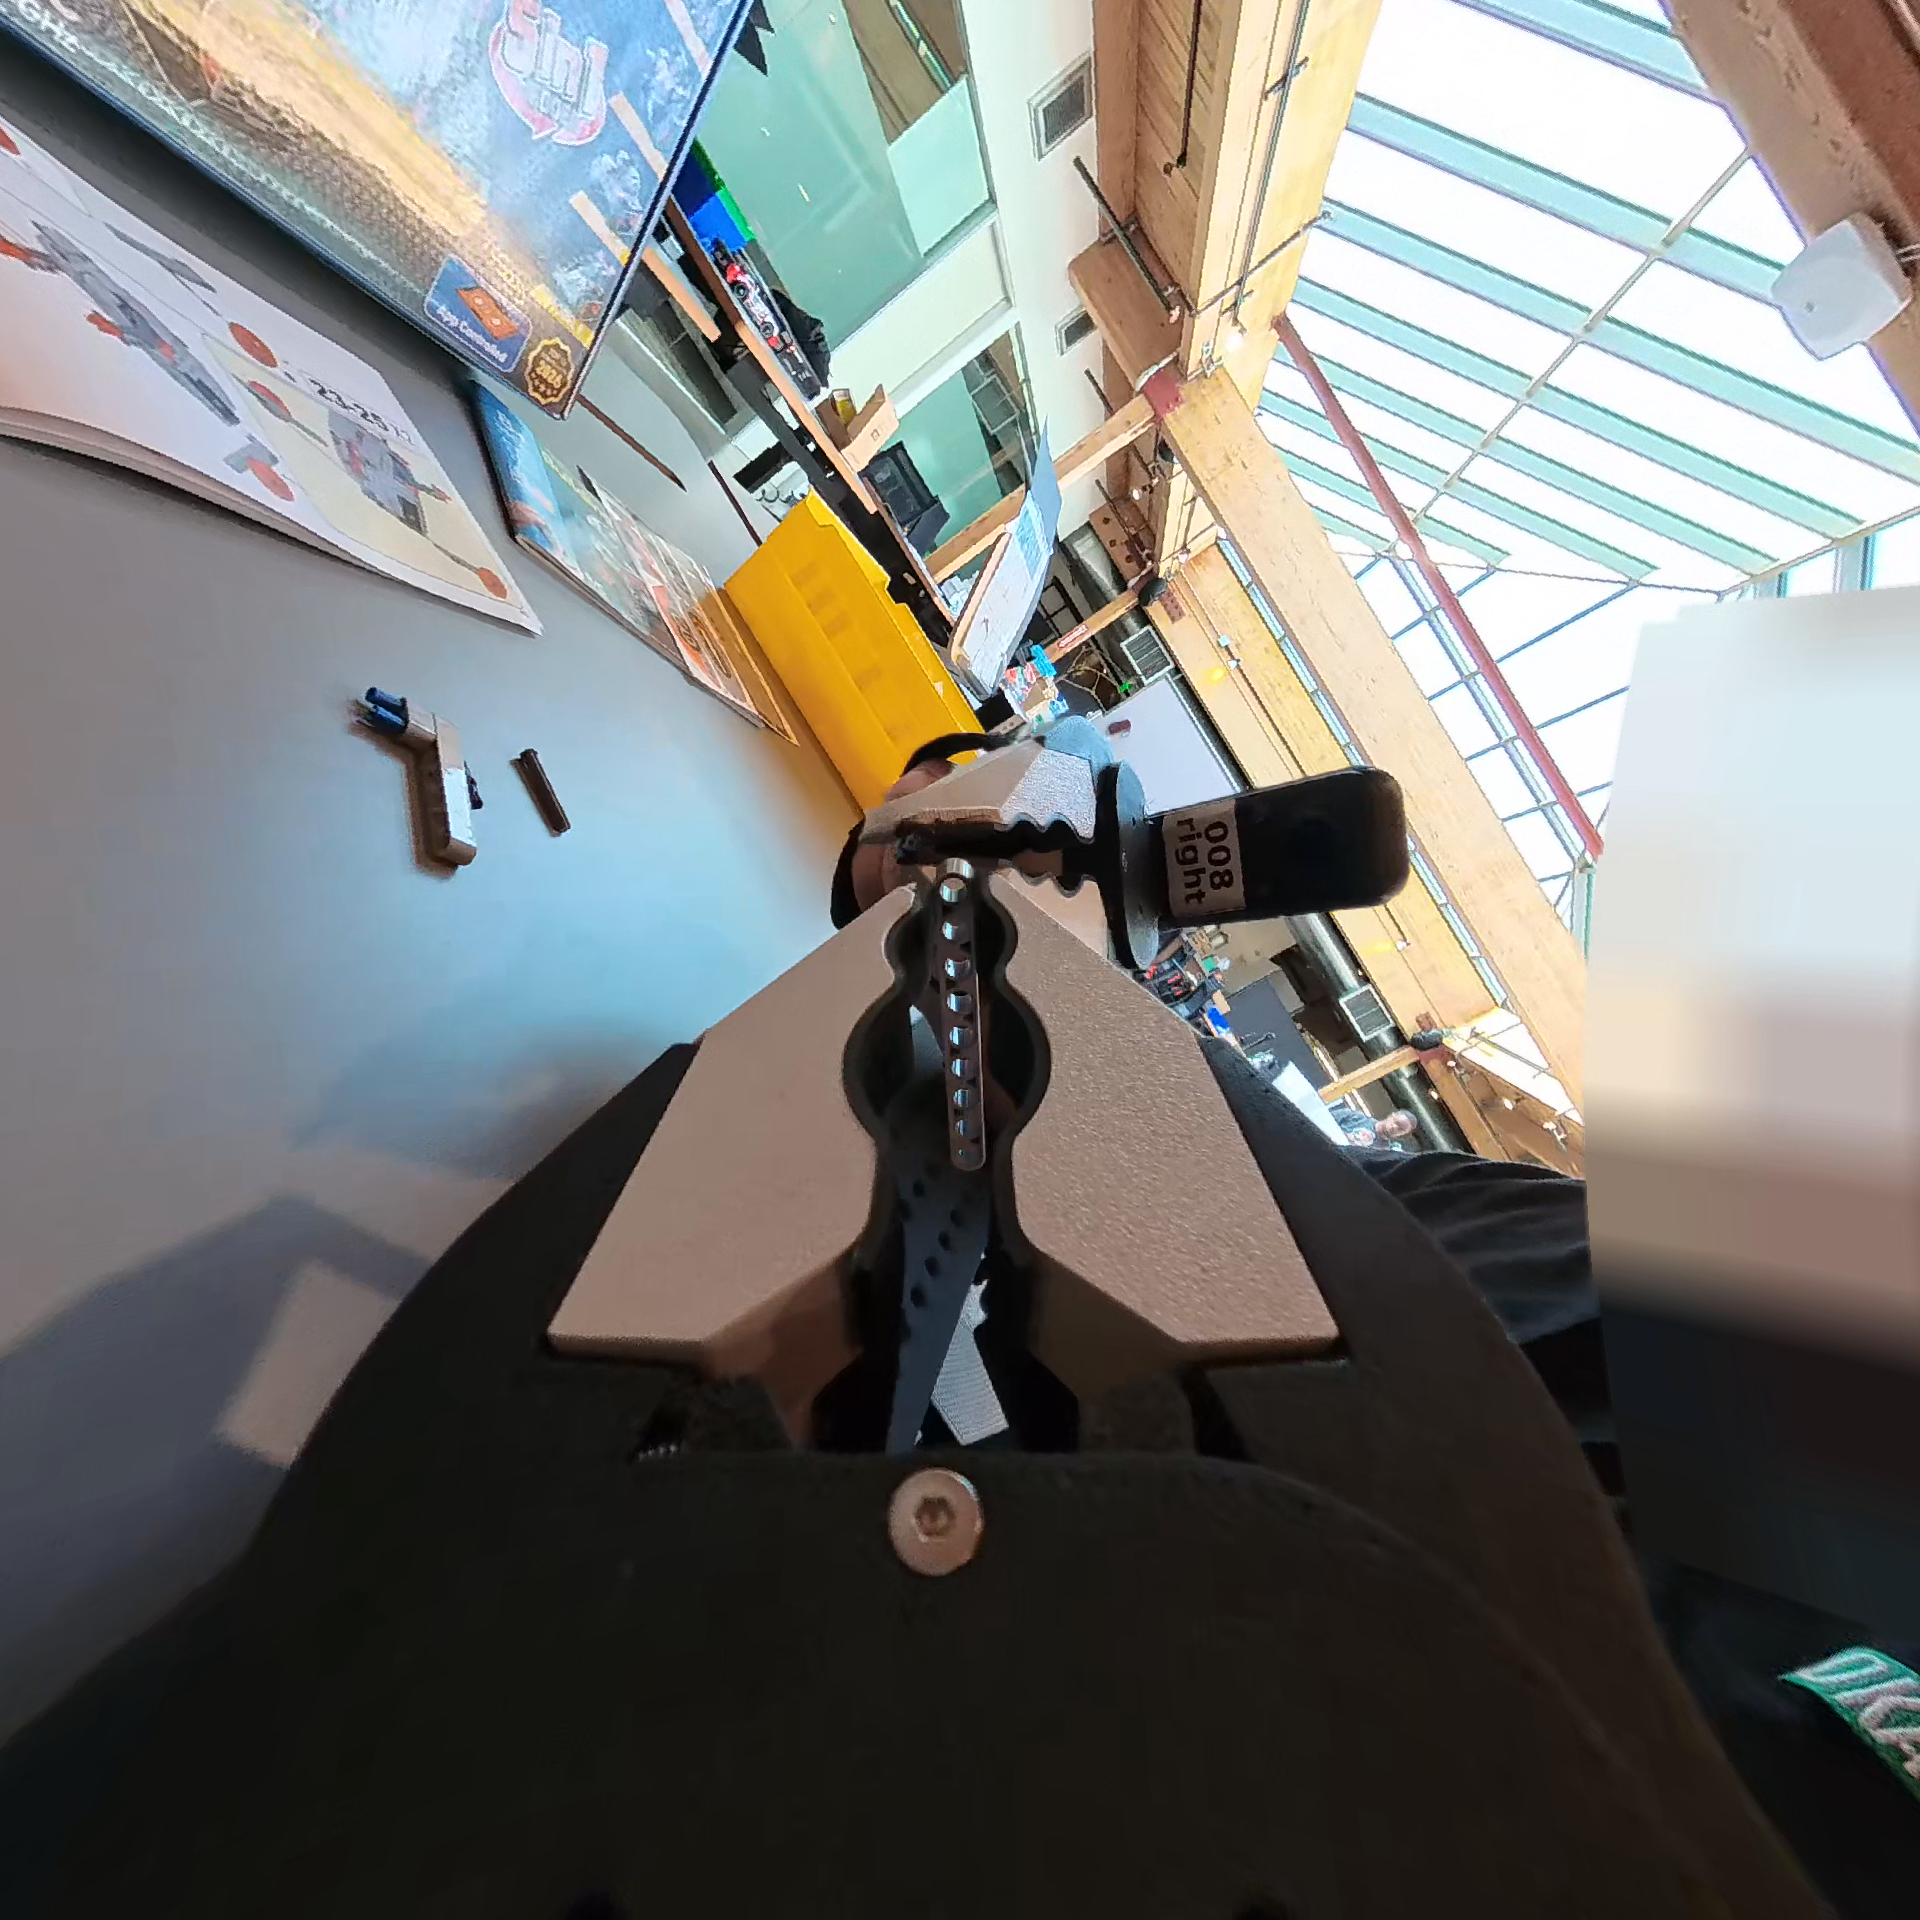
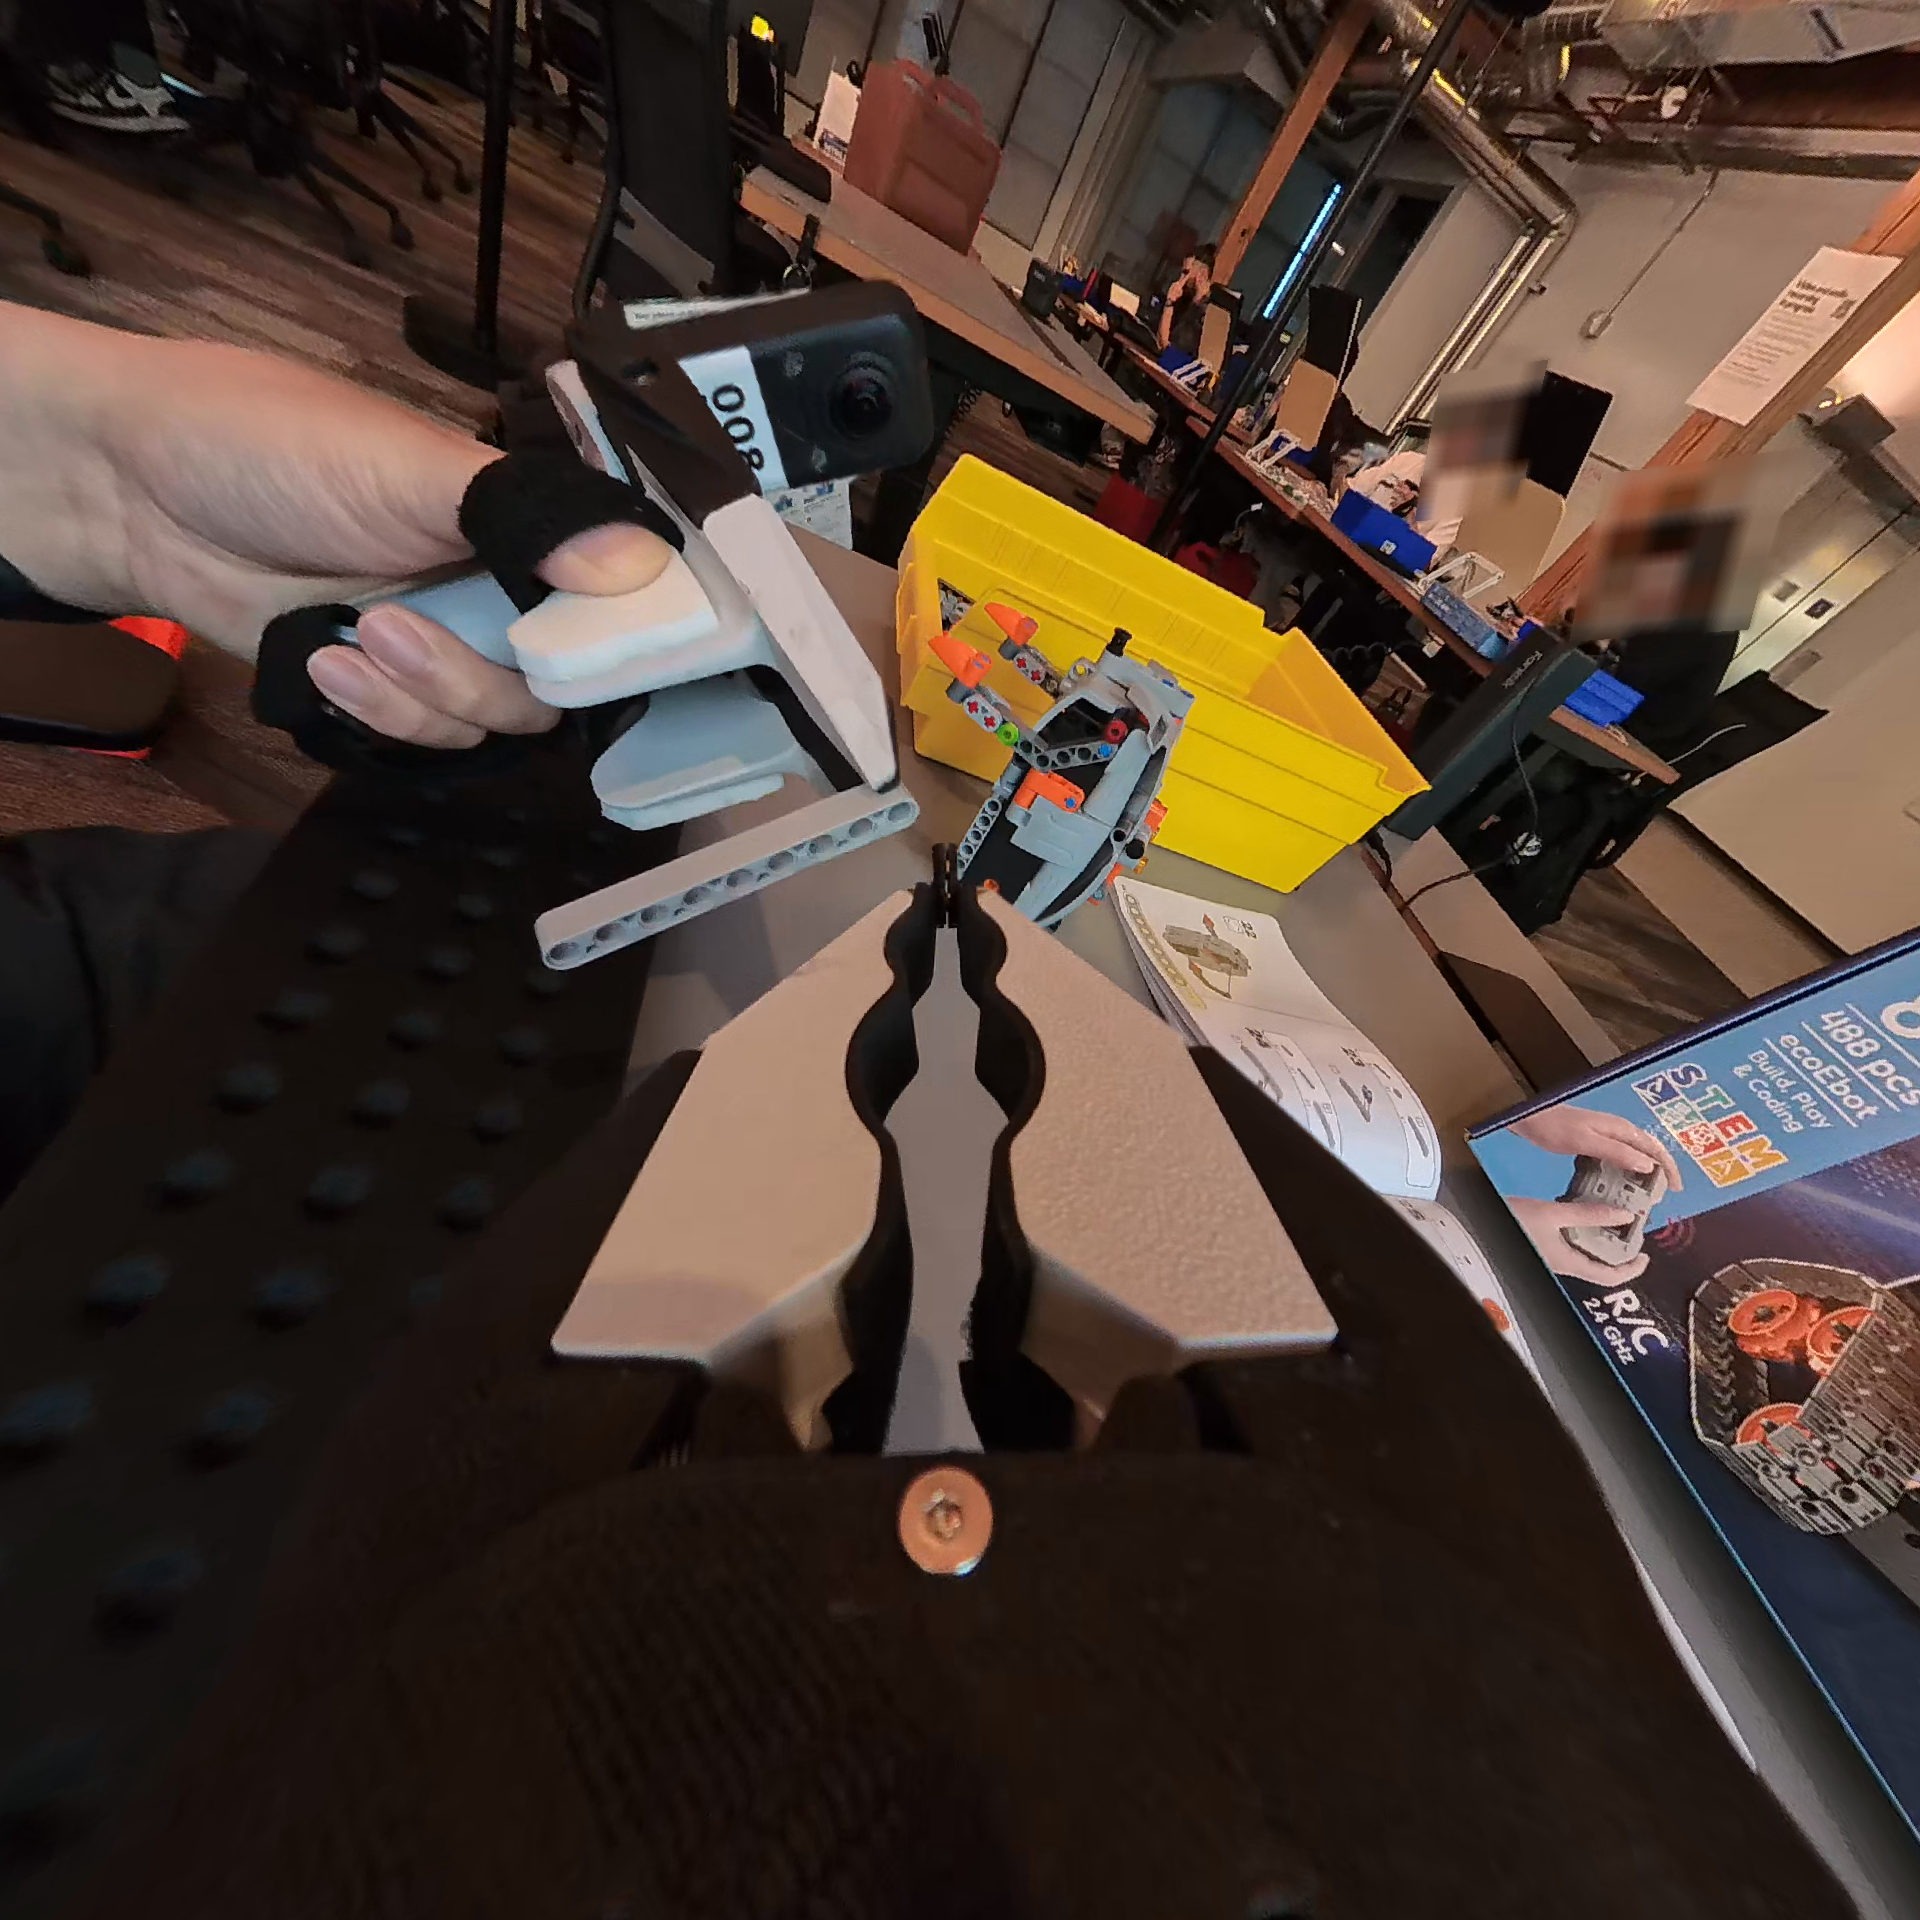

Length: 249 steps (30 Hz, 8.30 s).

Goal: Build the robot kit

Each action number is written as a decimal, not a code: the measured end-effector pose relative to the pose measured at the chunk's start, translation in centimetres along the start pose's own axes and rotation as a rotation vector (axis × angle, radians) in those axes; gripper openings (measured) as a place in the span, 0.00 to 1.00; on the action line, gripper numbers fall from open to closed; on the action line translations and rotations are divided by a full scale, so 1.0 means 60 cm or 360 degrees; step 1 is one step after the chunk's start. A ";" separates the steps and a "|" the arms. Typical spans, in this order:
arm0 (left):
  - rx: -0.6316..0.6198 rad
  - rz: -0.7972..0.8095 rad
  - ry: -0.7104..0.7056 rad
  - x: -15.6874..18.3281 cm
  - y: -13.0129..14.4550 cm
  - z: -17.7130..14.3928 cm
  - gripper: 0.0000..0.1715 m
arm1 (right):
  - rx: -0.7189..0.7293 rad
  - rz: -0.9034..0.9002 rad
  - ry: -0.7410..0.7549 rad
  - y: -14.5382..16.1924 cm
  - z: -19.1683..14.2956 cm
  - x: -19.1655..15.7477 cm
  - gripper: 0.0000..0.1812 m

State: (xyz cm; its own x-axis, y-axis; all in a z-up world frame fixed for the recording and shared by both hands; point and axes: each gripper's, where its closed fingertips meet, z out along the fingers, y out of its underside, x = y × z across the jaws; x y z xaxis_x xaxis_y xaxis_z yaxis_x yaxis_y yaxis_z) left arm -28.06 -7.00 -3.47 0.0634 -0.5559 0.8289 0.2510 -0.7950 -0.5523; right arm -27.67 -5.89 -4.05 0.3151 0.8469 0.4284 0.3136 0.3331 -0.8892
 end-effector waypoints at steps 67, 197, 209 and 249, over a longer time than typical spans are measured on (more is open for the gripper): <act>-0.0289 -0.0195 -0.0337 -0.106 0.051 -0.029 0.03 | -0.0258 0.0128 -0.0484 0.087 -0.003 -0.038 0.01; -0.0216 -0.0073 0.0206 0.056 0.047 -0.068 0.03 | -0.0836 0.0481 -0.0626 0.173 -0.001 -0.074 0.09; -0.0212 -0.0070 0.0268 0.068 0.050 -0.076 0.03 | -0.0760 0.1195 -0.0106 0.161 -0.010 -0.054 0.06; -0.0288 -0.0007 0.0360 0.072 0.033 -0.131 0.03 | -0.1224 0.0694 -0.0223 0.186 0.007 -0.090 0.08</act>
State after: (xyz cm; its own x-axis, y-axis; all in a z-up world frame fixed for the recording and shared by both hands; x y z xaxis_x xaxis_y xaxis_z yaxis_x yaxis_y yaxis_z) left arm -34.91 -12.90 -1.68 -0.1592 -0.5761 0.8017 0.0733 -0.8167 -0.5723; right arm -26.26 -6.55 -16.36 0.4501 0.8929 0.0092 0.7215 -0.3576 -0.5930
